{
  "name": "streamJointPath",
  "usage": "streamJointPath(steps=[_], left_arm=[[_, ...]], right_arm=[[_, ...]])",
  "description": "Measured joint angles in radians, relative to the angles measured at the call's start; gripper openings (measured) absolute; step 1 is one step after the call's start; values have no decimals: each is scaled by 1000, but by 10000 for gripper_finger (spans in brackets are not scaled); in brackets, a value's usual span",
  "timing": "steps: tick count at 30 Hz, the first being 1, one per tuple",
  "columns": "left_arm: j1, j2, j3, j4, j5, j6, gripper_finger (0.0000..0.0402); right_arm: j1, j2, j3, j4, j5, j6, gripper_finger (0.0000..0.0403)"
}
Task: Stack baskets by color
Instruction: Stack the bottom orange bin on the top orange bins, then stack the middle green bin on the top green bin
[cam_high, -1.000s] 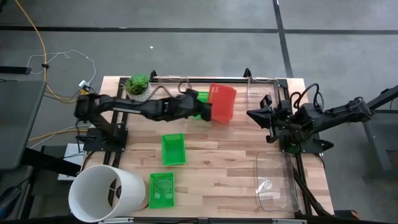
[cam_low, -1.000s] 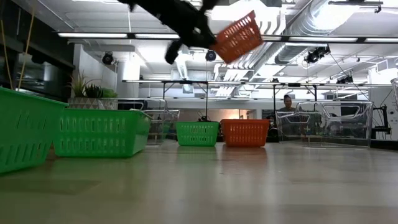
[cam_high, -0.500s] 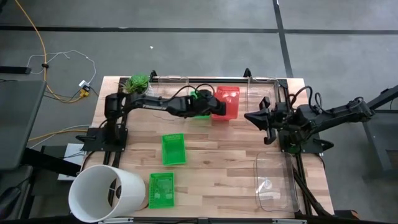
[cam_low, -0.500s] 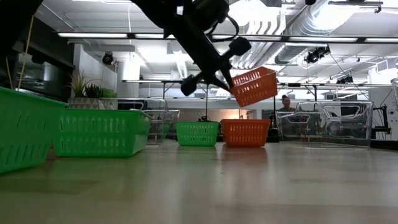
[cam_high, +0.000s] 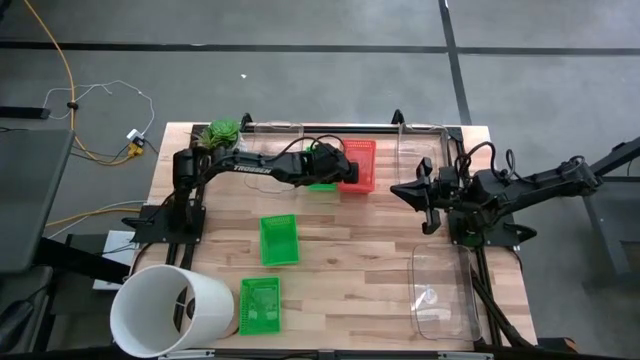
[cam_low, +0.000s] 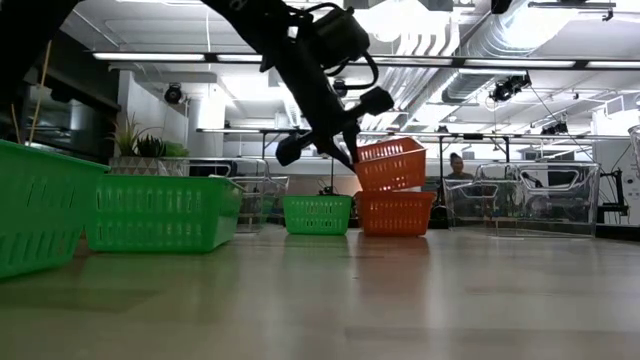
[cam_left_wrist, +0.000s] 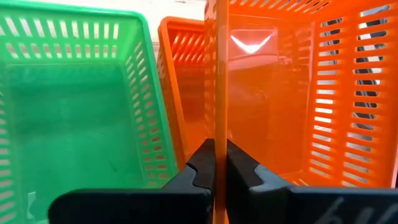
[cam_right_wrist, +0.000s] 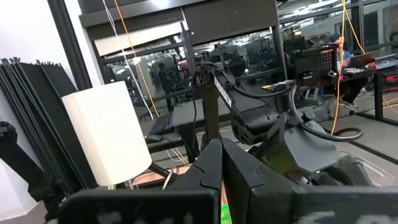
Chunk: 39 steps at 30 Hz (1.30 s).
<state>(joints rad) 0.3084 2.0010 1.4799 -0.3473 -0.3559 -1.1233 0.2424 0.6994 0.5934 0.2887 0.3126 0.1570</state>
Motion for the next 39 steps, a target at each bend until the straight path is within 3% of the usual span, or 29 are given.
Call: streamJointPath(steps=[19,32,39], left_arm=[[-3,15,-2,62,-29,53,4],[2,15,-2,61,-29,53,114],[37,-28,-2,64,64,122,151]], right_arm=[[0,0,0,-15,2,26,0],[0,0,0,-15,3,26,0],[0,0,0,-15,3,47,0]])
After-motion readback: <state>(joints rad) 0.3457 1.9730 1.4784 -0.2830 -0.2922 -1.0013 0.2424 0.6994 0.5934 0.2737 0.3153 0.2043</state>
